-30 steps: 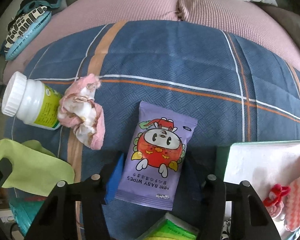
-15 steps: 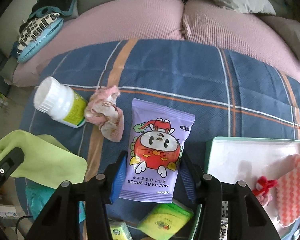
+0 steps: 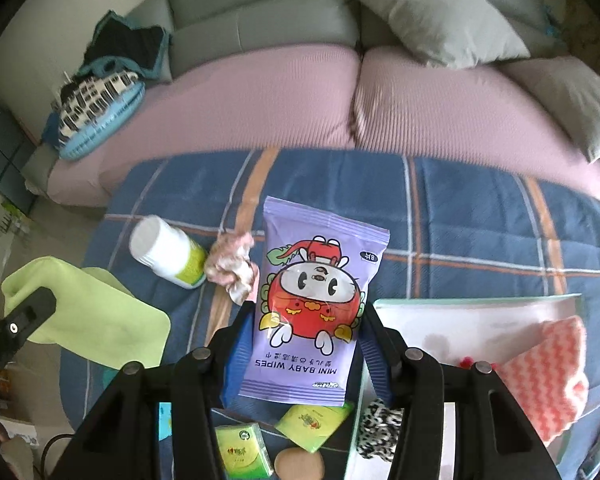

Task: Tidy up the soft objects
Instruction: 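Lift the green cloth and wipes pack and carry both over the white tray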

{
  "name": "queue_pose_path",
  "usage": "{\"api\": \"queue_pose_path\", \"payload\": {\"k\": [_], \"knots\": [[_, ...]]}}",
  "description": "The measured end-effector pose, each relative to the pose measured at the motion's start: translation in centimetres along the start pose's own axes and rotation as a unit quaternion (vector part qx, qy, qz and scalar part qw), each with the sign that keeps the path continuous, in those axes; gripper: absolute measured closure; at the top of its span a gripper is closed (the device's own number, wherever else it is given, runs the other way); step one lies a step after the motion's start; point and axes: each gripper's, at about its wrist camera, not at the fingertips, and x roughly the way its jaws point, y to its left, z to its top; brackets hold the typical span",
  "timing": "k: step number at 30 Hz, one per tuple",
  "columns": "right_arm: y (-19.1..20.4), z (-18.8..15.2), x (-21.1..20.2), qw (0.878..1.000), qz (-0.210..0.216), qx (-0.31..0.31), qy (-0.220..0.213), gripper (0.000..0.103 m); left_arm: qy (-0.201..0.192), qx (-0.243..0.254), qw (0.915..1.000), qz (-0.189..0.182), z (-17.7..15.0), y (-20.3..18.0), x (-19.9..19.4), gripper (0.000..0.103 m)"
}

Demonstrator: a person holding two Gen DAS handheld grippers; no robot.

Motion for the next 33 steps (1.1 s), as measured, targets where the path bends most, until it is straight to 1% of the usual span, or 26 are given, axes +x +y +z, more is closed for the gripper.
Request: {"api": "queue_pose_path", "payload": {"k": [5,8,15,17,19,22,25,28,30,33], "knots": [[-1.3,0.0,-4.3,0.999,-0.004,0.004,-0.039,0.050,-0.030,0.024,0.9990,-0.022,0.3,-2.6,-3.4,0.092],[-2.5,-0.5,-6.8,0.998,-0.016,0.004,-0.060,0.050,-0.045,0.046,0.9972,-0.039,0.2,-4.7,-5.2,0.092],[-6.5,-2.8,-12.0,0.993,-0.045,0.027,-0.101,0.050,-0.064,0.090,0.9912,-0.073,-1.2,-9.1,-7.9,0.092],[-7.6,-3.9,-12.9,0.992,-0.045,0.040,-0.113,0.050,-0.064,0.100,0.9895,-0.082,-1.8,-10.4,-8.2,0.092],[-8.6,-5.0,-13.3,0.990,-0.046,0.053,-0.120,0.050,-0.061,0.110,0.9877,-0.093,-2.5,-11.6,-8.3,0.092],[-10.1,-6.7,-13.7,0.988,-0.060,0.068,-0.125,0.050,-0.051,0.124,0.9854,-0.104,-3.9,-13.3,-7.7,0.092],[-11.7,-8.5,-13.7,0.985,-0.074,0.087,-0.127,0.050,-0.027,0.141,0.9825,-0.119,-5.5,-15.0,-6.1,0.092],[-13.3,-10.5,-13.0,0.984,-0.082,0.105,-0.118,0.050,0.003,0.148,0.9807,-0.128,-7.2,-16.1,-4.0,0.092],[-14.2,-11.8,-12.2,0.984,-0.087,0.115,-0.106,0.050,0.016,0.153,0.9795,-0.130,-8.1,-16.6,-3.0,0.092],[-15.5,-13.5,-11.0,0.984,-0.078,0.136,-0.090,0.050,0.036,0.157,0.9783,-0.130,-9.7,-17.2,-1.1,0.092]]}}
